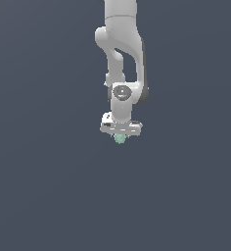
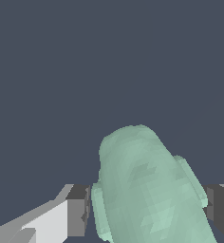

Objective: Pick up the object and move it to a goal position.

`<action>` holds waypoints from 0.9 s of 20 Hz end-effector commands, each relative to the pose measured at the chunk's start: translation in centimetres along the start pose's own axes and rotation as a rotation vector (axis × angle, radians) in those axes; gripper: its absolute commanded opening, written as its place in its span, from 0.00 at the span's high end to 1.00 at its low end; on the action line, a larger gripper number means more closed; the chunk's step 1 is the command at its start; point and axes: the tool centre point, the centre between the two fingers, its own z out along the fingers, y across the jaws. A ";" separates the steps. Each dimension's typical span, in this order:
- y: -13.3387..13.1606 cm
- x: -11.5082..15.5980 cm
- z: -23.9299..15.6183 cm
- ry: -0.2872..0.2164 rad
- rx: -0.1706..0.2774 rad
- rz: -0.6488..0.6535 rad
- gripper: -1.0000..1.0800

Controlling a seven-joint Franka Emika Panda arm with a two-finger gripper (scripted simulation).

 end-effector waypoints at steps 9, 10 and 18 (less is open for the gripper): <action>0.0 1.2 -1.2 0.000 0.000 0.000 1.00; 0.0 1.6 -1.5 0.000 0.000 0.000 1.00; -0.2 5.5 -5.0 0.000 0.000 0.000 1.00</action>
